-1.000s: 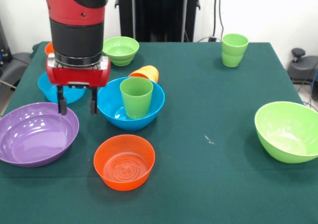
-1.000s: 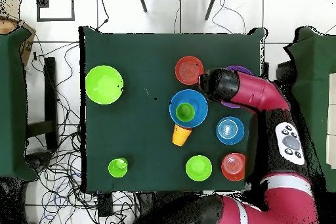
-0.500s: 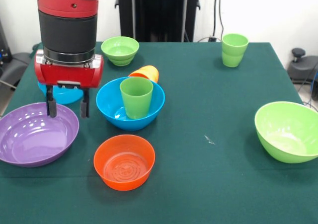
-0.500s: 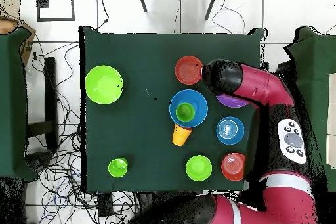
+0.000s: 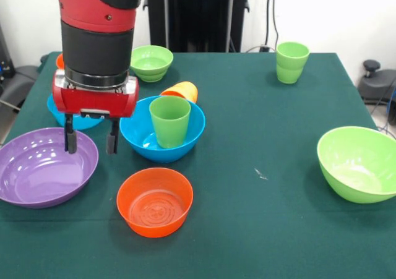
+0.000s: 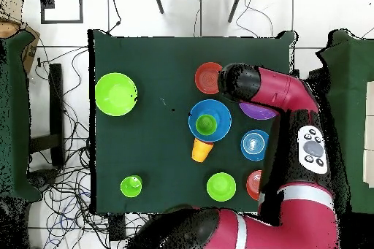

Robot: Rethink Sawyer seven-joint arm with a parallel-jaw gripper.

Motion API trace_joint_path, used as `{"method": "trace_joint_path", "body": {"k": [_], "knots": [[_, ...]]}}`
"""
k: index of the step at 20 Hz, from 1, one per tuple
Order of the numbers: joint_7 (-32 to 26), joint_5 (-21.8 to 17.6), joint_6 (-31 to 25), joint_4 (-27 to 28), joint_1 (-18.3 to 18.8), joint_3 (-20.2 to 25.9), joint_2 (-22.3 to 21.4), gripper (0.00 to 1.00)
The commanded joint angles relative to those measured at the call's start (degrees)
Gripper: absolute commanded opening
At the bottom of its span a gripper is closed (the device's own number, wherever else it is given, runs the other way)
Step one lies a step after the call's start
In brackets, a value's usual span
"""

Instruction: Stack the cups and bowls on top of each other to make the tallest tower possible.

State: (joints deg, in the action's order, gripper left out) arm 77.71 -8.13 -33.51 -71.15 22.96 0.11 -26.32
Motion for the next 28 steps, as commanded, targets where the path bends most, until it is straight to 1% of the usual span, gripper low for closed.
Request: {"method": "trace_joint_path", "body": {"k": [1, 4, 19, 24, 28], "knots": [[10.7, 1.2, -3.7, 2.1, -2.1, 0.7, 4.7, 1.0], [10.8, 1.7, -4.4, 3.3, -2.6, 0.2, 5.6, 1.0], [11.7, 3.1, -1.3, 5.0, -5.2, -3.2, 9.2, 1.0], [11.7, 3.8, -1.9, 4.8, -5.7, -3.1, 8.8, 1.0], [11.8, 4.2, -2.7, 6.0, -5.8, -3.2, 9.2, 1.0]]}}
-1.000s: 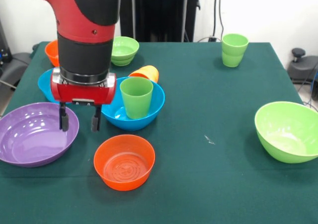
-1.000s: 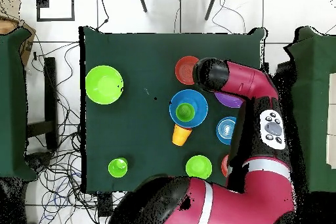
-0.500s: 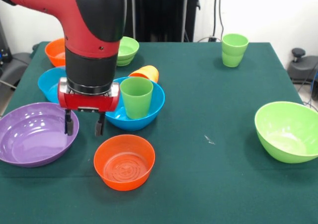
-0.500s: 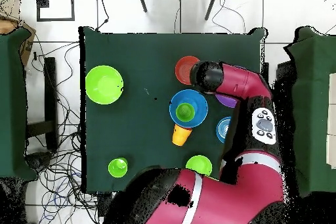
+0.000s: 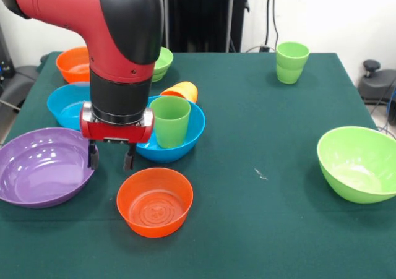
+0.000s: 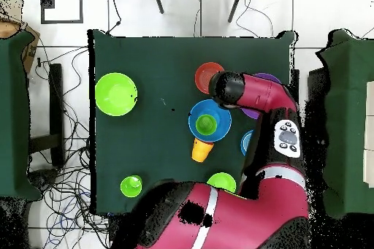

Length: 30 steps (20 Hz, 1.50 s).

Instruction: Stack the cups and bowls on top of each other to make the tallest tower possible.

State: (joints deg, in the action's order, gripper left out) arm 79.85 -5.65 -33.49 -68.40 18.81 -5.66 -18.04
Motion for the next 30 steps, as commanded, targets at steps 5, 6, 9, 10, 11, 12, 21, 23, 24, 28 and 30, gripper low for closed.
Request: {"method": "trace_joint_path", "body": {"k": [5, 6, 9, 10, 11, 12, 21, 23, 24, 28, 30], "knots": [[11.0, 2.1, -2.8, 5.2, -2.4, 1.8, 2.7, 1.0], [11.1, 2.1, -2.9, 5.5, -2.5, 1.7, 2.8, 1.0], [11.0, 2.2, -3.0, 5.5, -2.6, 1.7, 2.7, 1.0], [11.0, 2.3, -2.8, 5.3, -2.5, 1.7, 2.6, 1.0], [10.8, 2.5, -3.0, 5.3, -2.4, 1.9, 2.5, 1.0], [10.7, 2.8, -3.0, 5.0, -2.1, 2.3, 2.2, 1.0], [9.8, 4.6, -6.0, 6.7, -1.8, 2.7, 1.9, 1.0], [9.9, 4.9, -5.9, 7.3, -1.8, 2.6, 2.3, 1.0], [10.2, 5.0, -5.9, 8.0, -2.2, 2.2, 2.9, 1.0], [11.7, 5.2, -5.4, 10.2, -3.3, 0.8, 5.2, 1.0], [12.2, 5.3, -5.0, 10.7, -3.8, 0.3, 5.9, 1.0]]}}
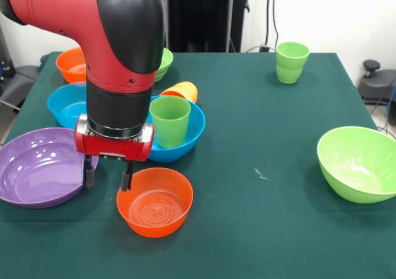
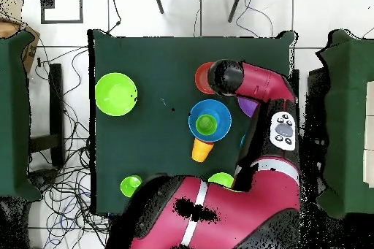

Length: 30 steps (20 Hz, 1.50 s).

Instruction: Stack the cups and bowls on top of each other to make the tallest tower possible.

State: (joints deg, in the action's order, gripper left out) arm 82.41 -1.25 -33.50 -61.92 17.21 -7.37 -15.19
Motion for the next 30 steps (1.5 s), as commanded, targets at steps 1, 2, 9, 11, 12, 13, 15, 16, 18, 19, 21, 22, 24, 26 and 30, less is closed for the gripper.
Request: {"method": "trace_joint_path", "body": {"k": [1, 2, 9, 11, 12, 13, 15, 16, 18, 19, 21, 22, 24, 26, 30], "knots": [[9.8, 1.0, -5.0, 4.5, -2.3, 1.8, 3.4, 1.0], [10.0, 1.0, -5.1, 5.1, -2.7, 1.5, 3.9, 1.0], [11.2, 1.5, -4.7, 6.6, -3.9, 0.2, 5.7, 1.0], [11.0, 1.5, -4.0, 5.9, -4.1, 0.2, 5.6, 1.0], [11.1, 1.6, -3.8, 5.8, -4.2, 0.1, 5.6, 1.0], [10.9, 1.7, -4.2, 5.7, -4.2, 0.1, 5.4, 1.0], [10.3, 1.8, -4.8, 4.4, -4.3, 0.4, 4.4, 1.0], [9.9, 1.8, -5.0, 3.6, -4.3, 0.6, 3.8, 1.0], [9.5, 1.7, -5.3, 1.9, -4.5, 0.8, 2.7, 1.0], [8.8, 1.7, -5.1, 0.3, -4.2, 1.2, 1.6, 1.0], [6.8, 1.4, -5.7, -2.6, -3.7, 2.0, -0.4, 1.0], [5.8, 1.2, -5.1, -4.3, -3.2, 2.6, -1.5, 1.0], [4.0, 0.7, -4.4, -6.8, -2.5, 3.4, -3.2, 1.0], [3.4, 0.0, -4.4, -7.6, -2.6, 3.1, -3.9, 1.0], [3.3, -1.3, -3.8, -7.5, -2.9, 1.9, -3.9, 1.0]]}}
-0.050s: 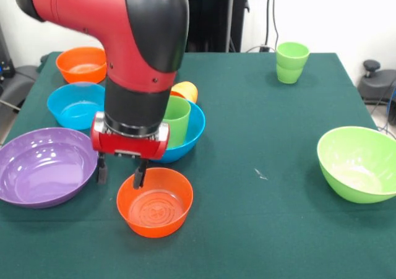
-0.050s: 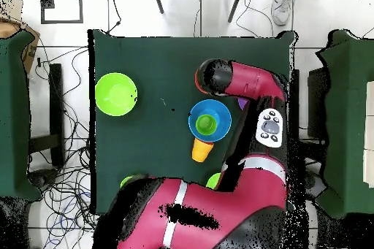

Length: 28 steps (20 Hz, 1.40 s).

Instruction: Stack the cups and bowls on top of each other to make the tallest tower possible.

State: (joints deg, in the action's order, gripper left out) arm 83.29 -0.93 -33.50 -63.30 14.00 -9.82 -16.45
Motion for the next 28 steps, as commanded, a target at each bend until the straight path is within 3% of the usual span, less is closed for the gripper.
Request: {"method": "trace_joint_path", "body": {"k": [1, 13, 28], "knots": [[2.3, -1.9, -3.8, -6.0, 0.2, 4.2, -2.5, 1.0], [6.3, -1.6, -3.3, 1.5, -1.5, 1.9, 4.6, 1.0], [5.8, -1.9, -0.6, -1.0, -1.4, 1.9, 4.4, 1.0]]}}
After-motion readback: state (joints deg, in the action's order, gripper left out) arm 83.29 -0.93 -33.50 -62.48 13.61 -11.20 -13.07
